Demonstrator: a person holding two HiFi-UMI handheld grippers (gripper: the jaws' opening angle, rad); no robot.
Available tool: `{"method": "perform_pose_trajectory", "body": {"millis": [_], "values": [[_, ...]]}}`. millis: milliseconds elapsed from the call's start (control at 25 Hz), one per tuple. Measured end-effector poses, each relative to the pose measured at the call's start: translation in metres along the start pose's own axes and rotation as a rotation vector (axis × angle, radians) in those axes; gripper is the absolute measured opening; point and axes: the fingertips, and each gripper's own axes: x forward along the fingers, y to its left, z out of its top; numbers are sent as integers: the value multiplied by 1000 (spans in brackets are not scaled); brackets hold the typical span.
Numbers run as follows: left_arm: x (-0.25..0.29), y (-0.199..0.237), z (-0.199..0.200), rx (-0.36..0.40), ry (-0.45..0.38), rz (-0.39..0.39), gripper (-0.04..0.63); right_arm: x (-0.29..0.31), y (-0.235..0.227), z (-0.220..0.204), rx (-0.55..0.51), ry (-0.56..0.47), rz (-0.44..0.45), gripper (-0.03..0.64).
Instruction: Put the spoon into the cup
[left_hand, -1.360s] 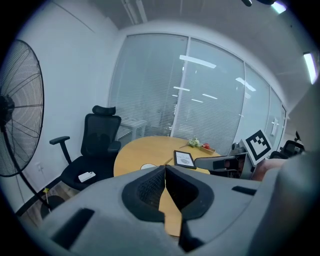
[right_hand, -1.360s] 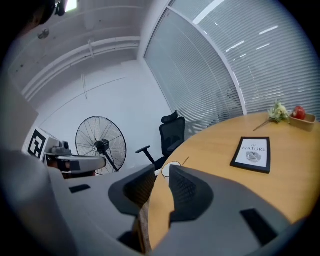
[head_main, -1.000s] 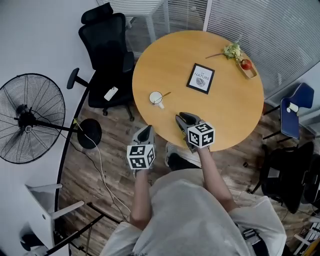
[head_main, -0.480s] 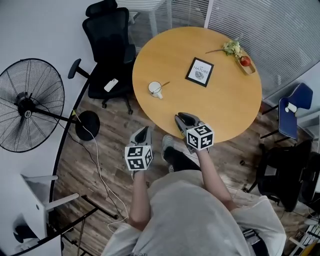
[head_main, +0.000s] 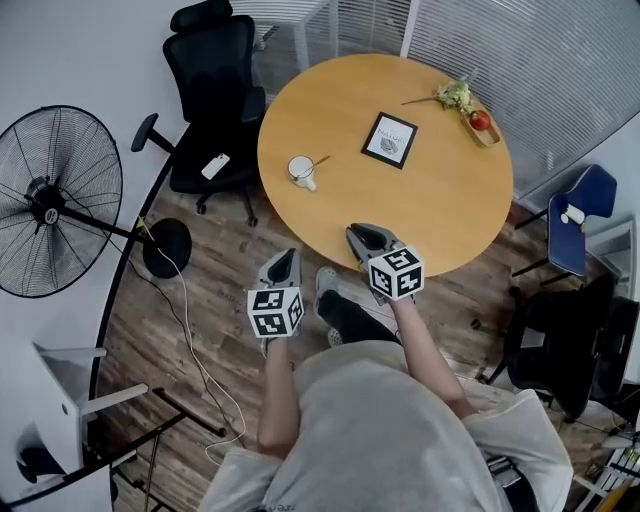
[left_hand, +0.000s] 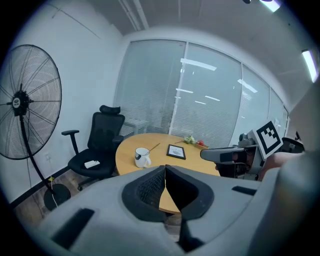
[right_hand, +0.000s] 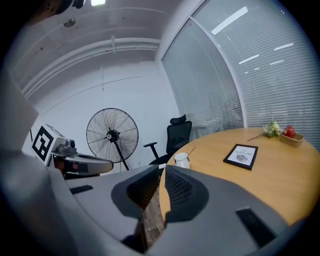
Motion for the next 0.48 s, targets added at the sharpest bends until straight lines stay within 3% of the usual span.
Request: {"method": "perform_pose_trajectory", "body": {"millis": [480], "values": [[-8, -16, -15, -15, 6, 4, 9, -26, 0, -13, -5, -4, -10, -2]]}}
